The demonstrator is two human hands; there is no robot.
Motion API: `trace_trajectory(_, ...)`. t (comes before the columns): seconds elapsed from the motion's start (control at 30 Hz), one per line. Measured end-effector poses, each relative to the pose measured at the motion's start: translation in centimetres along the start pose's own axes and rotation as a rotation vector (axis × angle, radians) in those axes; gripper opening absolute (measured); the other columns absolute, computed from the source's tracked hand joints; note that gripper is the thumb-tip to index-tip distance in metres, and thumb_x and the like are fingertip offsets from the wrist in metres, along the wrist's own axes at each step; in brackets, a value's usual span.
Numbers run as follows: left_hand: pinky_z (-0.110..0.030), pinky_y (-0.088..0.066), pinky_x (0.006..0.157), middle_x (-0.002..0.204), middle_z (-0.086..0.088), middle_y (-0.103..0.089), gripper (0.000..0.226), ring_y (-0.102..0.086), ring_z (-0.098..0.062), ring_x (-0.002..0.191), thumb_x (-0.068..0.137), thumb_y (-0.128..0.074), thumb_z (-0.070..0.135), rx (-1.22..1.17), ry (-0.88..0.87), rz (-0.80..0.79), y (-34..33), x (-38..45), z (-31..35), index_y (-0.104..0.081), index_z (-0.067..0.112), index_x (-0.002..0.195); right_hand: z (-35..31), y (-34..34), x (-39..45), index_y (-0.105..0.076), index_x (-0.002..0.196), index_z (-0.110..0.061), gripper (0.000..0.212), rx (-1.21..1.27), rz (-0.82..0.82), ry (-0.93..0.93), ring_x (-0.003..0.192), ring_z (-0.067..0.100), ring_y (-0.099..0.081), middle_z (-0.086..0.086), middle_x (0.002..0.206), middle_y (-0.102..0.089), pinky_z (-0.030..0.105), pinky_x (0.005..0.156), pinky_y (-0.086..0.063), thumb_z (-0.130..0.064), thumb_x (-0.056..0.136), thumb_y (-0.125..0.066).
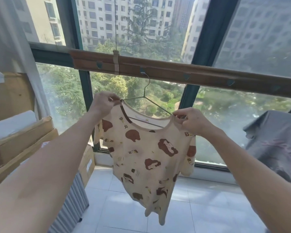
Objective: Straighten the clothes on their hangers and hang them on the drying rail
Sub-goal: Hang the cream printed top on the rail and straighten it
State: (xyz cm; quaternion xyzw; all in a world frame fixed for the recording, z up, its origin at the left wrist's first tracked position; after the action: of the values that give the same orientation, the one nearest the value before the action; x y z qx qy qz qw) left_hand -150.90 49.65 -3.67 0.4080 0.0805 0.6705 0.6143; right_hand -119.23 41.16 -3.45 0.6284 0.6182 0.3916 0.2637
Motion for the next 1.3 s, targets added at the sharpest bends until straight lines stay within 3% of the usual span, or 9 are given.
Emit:
trace_trajectory(0.13,-0.012,-0.046,0.072,0.088,-0.001,-0.069,0.016,-0.057,0.003,0.075,0.086,-0.070,0.009,-0.070,0.020,-0.022,-0.5,0.1,0.7,-0.074,0.008,0.101,0.3,0.3,-0.6,-0.067,0.125,-0.020,0.032,-0.009,-0.011,-0.020,0.078,0.004,-0.059,-0.002,0.104,-0.067,0.014,0.060,-0.044,-0.013,0.094,-0.060)
trace_trajectory(0.23,-0.009,-0.047,0.068,0.096,-0.003,-0.070,0.020,-0.060,-0.002,0.079,0.089,-0.064,0.007,-0.052,-0.003,-0.045,-1.0,-0.1,1.4,-0.071,0.006,0.108,0.4,0.6,-0.9,-0.068,0.125,-0.020,0.031,-0.026,0.000,-0.022,0.079,0.001,-0.057,-0.003,0.101,-0.067,0.014,0.060,-0.044,-0.016,0.095,-0.060)
trace_trajectory(0.43,-0.042,-0.052,0.094,0.108,-0.008,-0.073,0.022,-0.066,-0.024,0.098,0.091,-0.062,0.012,0.060,-0.061,-0.035,-1.6,-0.4,2.4,-0.071,0.010,0.112,0.7,0.7,-1.1,-0.069,0.123,-0.015,0.032,-0.053,0.019,-0.040,0.091,0.024,-0.066,0.004,0.105,-0.070,0.020,0.067,-0.049,-0.009,0.094,-0.058)
trace_trajectory(0.6,-0.041,-0.052,0.095,0.105,-0.013,-0.072,0.022,-0.065,-0.027,0.098,0.090,-0.061,0.002,0.097,-0.117,-0.054,-1.2,-0.5,2.9,-0.071,0.004,0.110,0.5,0.7,-1.6,-0.068,0.124,-0.011,0.031,-0.031,0.025,-0.031,0.089,0.019,-0.063,0.008,0.113,-0.071,0.018,0.070,-0.047,-0.010,0.095,-0.058)
trace_trajectory(0.77,-0.033,-0.050,0.094,0.107,-0.014,-0.072,0.023,-0.066,-0.027,0.100,0.092,-0.059,0.002,0.112,-0.096,-0.030,-1.3,-1.0,2.8,-0.070,0.004,0.112,0.4,0.6,-1.7,-0.066,0.127,-0.015,0.033,0.004,0.006,-0.062,0.099,0.021,-0.063,0.008,0.118,-0.069,0.031,0.084,-0.054,-0.014,0.095,-0.059)
trace_trajectory(0.9,-0.039,-0.053,0.092,0.105,-0.015,-0.073,0.023,-0.067,-0.029,0.096,0.093,-0.057,0.004,0.133,-0.115,0.000,-1.4,-1.6,2.9,-0.070,0.004,0.112,0.1,0.7,-2.0,-0.064,0.130,-0.016,0.034,0.024,-0.002,-0.085,0.104,0.023,-0.061,0.008,0.118,-0.068,0.031,0.086,-0.052,-0.015,0.096,-0.059)
trace_trajectory(1.03,-0.041,-0.054,0.085,0.101,-0.014,-0.073,0.026,-0.066,-0.030,0.090,0.095,-0.051,0.004,0.160,-0.122,-0.021,-1.2,-2.0,3.0,-0.069,0.006,0.113,0.1,0.6,-2.3,-0.064,0.130,-0.018,0.035,0.030,-0.017,-0.093,0.104,0.020,-0.059,0.006,0.118,-0.067,0.028,0.081,-0.049,-0.013,0.096,-0.058)
trace_trajectory(1.2,-0.032,-0.047,0.100,0.126,-0.016,-0.063,0.044,-0.059,-0.027,0.117,0.091,-0.042,-0.011,0.170,-0.144,0.025,0.5,-2.3,4.3,-0.056,0.004,0.130,-0.4,0.1,-2.8,-0.062,0.131,-0.022,0.035,0.000,-0.075,-0.089,0.091,0.015,-0.064,-0.002,0.107,-0.070,0.023,0.074,-0.052,-0.025,0.097,-0.057)
trace_trajectory(1.3,-0.024,-0.048,0.092,0.117,-0.012,-0.066,0.040,-0.061,-0.019,0.104,0.091,-0.043,-0.011,0.191,-0.182,0.069,2.5,-2.4,4.8,-0.062,0.006,0.121,-1.4,-0.2,-2.9,-0.064,0.127,-0.022,0.034,-0.011,-0.146,-0.083,0.087,0.013,-0.065,-0.008,0.099,-0.070,0.021,0.065,-0.051,-0.033,0.096,-0.056)
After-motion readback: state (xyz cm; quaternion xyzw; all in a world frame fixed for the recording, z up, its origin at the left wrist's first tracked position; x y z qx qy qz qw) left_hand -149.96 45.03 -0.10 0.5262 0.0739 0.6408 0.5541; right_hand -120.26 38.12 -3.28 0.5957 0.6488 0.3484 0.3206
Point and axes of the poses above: each hand's wrist, its own x-axis towards the middle knuckle, its own y-axis out of the back of the hand, z = x × y, the point moved 3 cm from there along x, towards the middle knuckle
